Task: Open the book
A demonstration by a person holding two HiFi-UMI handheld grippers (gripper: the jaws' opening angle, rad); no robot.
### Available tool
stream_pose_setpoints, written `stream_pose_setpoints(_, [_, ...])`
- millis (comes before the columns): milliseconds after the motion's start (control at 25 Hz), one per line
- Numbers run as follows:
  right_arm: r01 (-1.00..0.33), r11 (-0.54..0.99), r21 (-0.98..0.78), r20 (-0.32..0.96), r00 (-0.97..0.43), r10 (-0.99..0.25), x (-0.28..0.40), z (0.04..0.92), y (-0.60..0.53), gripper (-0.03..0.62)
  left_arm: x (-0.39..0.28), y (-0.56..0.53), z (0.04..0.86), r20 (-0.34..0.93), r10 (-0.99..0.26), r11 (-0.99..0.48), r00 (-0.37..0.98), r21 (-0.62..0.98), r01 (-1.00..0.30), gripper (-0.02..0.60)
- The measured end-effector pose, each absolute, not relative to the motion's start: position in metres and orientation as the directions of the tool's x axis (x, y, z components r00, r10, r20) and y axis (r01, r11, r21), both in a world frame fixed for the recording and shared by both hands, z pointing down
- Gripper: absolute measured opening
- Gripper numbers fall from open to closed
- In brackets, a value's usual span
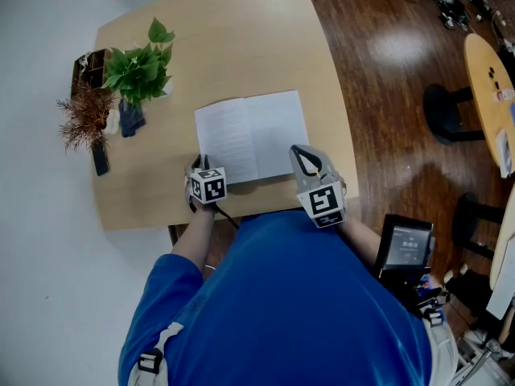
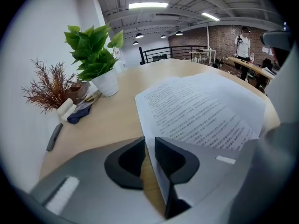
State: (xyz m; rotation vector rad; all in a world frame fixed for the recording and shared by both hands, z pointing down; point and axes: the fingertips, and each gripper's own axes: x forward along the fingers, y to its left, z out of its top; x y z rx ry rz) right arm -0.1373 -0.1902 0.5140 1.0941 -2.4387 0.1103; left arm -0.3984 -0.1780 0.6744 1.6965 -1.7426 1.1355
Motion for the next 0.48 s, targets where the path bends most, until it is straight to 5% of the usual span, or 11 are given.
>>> stream_pose_setpoints(480, [-0.722, 0.683, 0.115, 0.442, -0.578, -0.686, -0.1366, 0.5135, -0.1937, 0.003, -0.4069, -0.1754, 0.6687, 0.777, -0.607, -0.066, -0.166, -0.258, -0.964, 0.129])
